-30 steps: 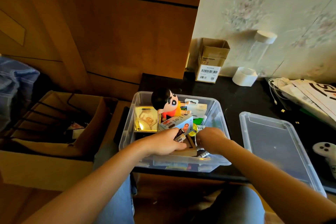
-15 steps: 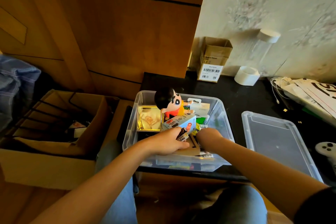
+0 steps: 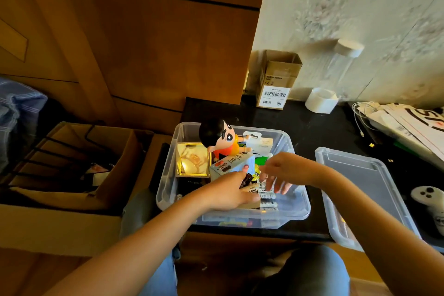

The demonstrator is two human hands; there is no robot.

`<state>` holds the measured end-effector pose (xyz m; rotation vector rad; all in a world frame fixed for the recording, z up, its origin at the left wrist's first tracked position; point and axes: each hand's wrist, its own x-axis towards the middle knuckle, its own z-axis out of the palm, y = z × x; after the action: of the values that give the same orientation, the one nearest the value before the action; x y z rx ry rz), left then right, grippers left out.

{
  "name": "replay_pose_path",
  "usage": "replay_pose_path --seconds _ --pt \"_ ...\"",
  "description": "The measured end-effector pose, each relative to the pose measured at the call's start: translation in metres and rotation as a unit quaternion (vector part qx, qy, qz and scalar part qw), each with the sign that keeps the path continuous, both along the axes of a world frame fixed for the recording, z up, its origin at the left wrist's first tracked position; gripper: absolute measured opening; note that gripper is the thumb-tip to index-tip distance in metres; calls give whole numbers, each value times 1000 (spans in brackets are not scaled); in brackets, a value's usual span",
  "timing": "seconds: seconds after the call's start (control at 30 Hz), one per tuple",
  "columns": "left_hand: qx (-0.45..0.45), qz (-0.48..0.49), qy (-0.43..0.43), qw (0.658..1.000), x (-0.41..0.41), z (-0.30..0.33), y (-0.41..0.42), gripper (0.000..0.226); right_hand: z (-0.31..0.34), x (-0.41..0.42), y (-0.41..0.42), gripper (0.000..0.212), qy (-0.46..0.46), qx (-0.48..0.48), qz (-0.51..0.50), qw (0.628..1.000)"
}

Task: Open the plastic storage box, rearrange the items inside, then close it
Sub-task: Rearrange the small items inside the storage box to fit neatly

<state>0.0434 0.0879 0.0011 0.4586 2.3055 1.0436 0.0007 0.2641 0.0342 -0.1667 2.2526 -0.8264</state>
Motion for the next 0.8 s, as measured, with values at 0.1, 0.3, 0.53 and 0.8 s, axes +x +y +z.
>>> replay_pose_path --seconds 0.1,0.3,0.53,0.8 --pt "-35 11 30 999 0 -4 13 41 6 14 -1 25 -10 -43 25 999" --pt "-113 20 62 991 2 -11 23 77 -9 13 9 10 91 -3 87 992" --pt "-162 -11 88 983 2 -14 1 64 -18 4 21 30 195 242 156 937" --pt "-160 -13 12 987 1 -13 -12 47 -63 4 -12 36 215 426 270 836"
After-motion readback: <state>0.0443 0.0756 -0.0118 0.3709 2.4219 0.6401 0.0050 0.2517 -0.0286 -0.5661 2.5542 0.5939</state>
